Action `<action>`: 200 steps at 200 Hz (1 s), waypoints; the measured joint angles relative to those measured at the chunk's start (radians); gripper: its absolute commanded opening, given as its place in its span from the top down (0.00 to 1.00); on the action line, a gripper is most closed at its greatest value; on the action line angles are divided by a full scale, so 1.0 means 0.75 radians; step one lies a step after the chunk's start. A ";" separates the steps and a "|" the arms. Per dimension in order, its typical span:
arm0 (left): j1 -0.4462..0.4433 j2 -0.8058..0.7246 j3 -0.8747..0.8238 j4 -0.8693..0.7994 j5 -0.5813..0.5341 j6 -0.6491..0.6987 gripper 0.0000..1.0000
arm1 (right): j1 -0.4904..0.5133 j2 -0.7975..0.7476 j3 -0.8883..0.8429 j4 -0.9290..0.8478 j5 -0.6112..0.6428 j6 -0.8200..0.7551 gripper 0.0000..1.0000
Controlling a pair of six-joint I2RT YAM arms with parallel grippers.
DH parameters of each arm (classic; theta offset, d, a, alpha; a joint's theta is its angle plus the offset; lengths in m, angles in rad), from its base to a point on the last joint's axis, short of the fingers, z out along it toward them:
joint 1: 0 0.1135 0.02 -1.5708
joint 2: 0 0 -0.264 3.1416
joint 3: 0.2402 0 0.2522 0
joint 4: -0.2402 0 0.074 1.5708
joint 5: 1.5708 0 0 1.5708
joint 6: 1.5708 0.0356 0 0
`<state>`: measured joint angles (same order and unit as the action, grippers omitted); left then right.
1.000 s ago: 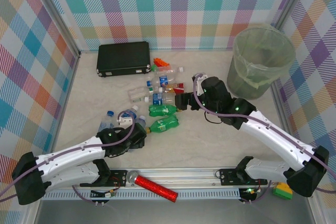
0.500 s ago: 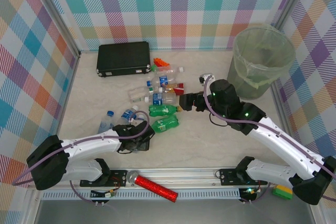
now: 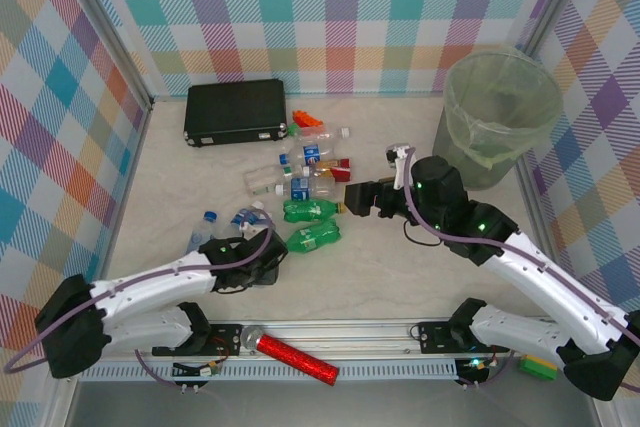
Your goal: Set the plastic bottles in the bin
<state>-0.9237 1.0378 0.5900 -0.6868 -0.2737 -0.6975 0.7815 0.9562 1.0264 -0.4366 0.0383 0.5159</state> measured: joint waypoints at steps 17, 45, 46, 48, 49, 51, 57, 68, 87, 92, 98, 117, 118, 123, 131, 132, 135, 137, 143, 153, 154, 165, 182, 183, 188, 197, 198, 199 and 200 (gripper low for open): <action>0.000 -0.121 0.022 -0.028 0.004 0.012 0.50 | 0.000 0.006 -0.003 0.014 -0.045 0.022 0.01; 0.000 -0.308 0.064 -0.034 0.016 0.075 0.50 | 0.000 0.022 -0.003 0.067 -0.116 0.068 0.01; 0.000 -0.316 0.067 -0.034 0.016 0.078 0.50 | 0.000 0.023 -0.003 0.071 -0.121 0.072 0.01; 0.000 -0.324 0.070 -0.034 0.016 0.084 0.50 | 0.000 0.024 -0.003 0.077 -0.128 0.074 0.01; -0.001 -0.332 0.073 -0.034 0.017 0.090 0.50 | 0.000 0.025 -0.003 0.079 -0.130 0.076 0.01; -0.001 -0.340 0.077 -0.034 0.017 0.095 0.50 | 0.000 0.027 -0.004 0.086 -0.137 0.079 0.01; 0.000 -0.367 0.092 -0.034 0.020 0.117 0.49 | 0.000 0.031 -0.004 0.109 -0.158 0.092 0.01; 0.000 -0.400 0.117 -0.032 0.026 0.154 0.48 | 0.000 0.039 -0.005 0.146 -0.191 0.106 0.06; -0.001 -0.428 0.152 -0.013 0.065 0.216 0.48 | 0.000 0.060 -0.005 0.194 -0.251 0.137 0.11; -0.001 -0.428 0.159 -0.006 0.076 0.232 0.48 | 0.000 0.071 -0.004 0.203 -0.265 0.138 0.12; -0.003 -0.425 0.167 0.007 0.094 0.251 0.48 | 0.000 0.086 0.002 0.205 -0.281 0.143 0.14; -0.017 -0.389 0.216 0.032 0.132 0.303 0.47 | 0.000 0.156 0.031 0.207 -0.328 0.162 0.19; -0.020 -0.385 0.220 0.036 0.133 0.307 0.47 | 0.000 0.159 0.032 0.207 -0.329 0.163 0.20; -0.028 -0.370 0.235 0.047 0.140 0.323 0.47 | 0.000 0.178 0.041 0.207 -0.339 0.165 0.21; -0.043 -0.346 0.263 0.060 0.152 0.343 0.47 | 0.000 0.203 0.058 0.203 -0.355 0.172 0.25; -0.044 -0.344 0.266 0.062 0.152 0.345 0.47 | 0.000 0.208 0.062 0.203 -0.358 0.177 0.25; -0.050 -0.336 0.277 0.068 0.157 0.351 0.47 | 0.000 0.217 0.068 0.203 -0.363 0.174 0.26; -0.054 -0.330 0.284 0.072 0.159 0.359 0.47 | 0.000 0.222 0.073 0.203 -0.367 0.176 0.27; -0.065 -0.315 0.303 0.085 0.169 0.370 0.47 | 0.000 0.238 0.085 0.202 -0.377 0.179 0.29; -0.086 -0.294 0.332 0.110 0.182 0.394 0.47 | 0.000 0.258 0.101 0.202 -0.392 0.192 0.35; -0.088 -0.291 0.336 0.115 0.184 0.396 0.47 | 0.000 0.260 0.103 0.203 -0.393 0.192 0.35; -0.111 -0.271 0.362 0.141 0.196 0.415 0.47 | 0.000 0.276 0.116 0.203 -0.410 0.203 0.37; -0.143 -0.237 0.394 0.171 0.215 0.439 0.47 | 0.000 0.294 0.132 0.203 -0.430 0.211 0.38; -0.144 -0.236 0.395 0.172 0.216 0.439 0.47 | 0.000 0.296 0.133 0.203 -0.431 0.211 0.38; -0.152 -0.228 0.398 0.183 0.217 0.445 0.47 | 0.000 0.301 0.137 0.203 -0.435 0.211 0.39; -0.164 -0.217 0.401 0.195 0.225 0.455 0.47 | 0.000 0.308 0.145 0.203 -0.439 0.211 0.40; -0.165 -0.216 0.402 0.195 0.225 0.455 0.47 | 0.000 0.309 0.145 0.203 -0.439 0.211 0.41; -0.165 -0.215 0.402 0.196 0.225 0.456 0.46 | 0.000 0.310 0.146 0.203 -0.440 0.211 0.41; -0.167 -0.214 0.402 0.197 0.226 0.459 0.47 | 0.000 0.310 0.148 0.203 -0.441 0.212 0.41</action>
<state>-1.0492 0.8772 0.8917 -0.5392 -0.1043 -0.3534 0.7815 1.1889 1.1370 -0.2844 -0.2924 0.6750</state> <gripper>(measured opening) 0.534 0.608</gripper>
